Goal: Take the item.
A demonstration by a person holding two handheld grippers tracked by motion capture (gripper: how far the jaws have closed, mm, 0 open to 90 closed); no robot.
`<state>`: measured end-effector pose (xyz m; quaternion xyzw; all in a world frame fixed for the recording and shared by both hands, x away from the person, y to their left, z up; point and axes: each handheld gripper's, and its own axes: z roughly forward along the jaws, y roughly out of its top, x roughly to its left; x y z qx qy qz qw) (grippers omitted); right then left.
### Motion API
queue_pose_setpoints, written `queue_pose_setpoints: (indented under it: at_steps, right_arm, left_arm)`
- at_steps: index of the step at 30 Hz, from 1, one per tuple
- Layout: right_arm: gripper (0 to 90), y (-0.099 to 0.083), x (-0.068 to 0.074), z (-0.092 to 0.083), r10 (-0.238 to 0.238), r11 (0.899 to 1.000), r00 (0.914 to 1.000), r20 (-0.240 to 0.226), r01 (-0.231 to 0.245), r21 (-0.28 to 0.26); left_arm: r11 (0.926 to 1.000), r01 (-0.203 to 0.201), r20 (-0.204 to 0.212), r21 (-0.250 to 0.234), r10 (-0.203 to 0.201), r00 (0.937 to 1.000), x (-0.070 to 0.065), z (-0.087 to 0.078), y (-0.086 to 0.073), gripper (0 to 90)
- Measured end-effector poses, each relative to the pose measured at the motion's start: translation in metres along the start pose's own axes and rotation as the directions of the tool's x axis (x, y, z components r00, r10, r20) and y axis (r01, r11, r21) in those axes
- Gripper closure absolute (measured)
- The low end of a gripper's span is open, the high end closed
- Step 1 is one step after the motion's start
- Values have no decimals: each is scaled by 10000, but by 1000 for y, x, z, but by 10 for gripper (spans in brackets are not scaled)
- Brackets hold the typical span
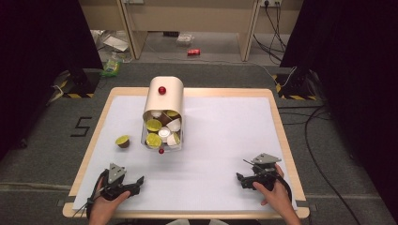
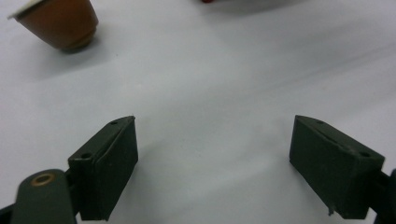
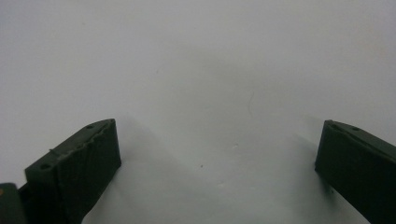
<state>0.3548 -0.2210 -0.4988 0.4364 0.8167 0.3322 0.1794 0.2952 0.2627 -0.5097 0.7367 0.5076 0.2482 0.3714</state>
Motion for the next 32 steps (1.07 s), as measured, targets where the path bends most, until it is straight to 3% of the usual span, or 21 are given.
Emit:
queue_pose_setpoints:
  at_steps: [5,15,32]
  right_arm:
    - [5,0,0,0,-15,10000,10000,2,15,3]
    - [5,0,0,0,-12,10000,10000,12,12,-5]
    - [5,0,0,0,-8,10000,10000,10,8,-4]
  left_arm:
    - [9997,189,-40,-176,-190,9998,-1,-1,-4,152]
    - [9989,193,-35,-433,-195,9998,0,-1,-8,148]
    - [9986,191,-34,-486,-193,9998,0,-1,-9,148]
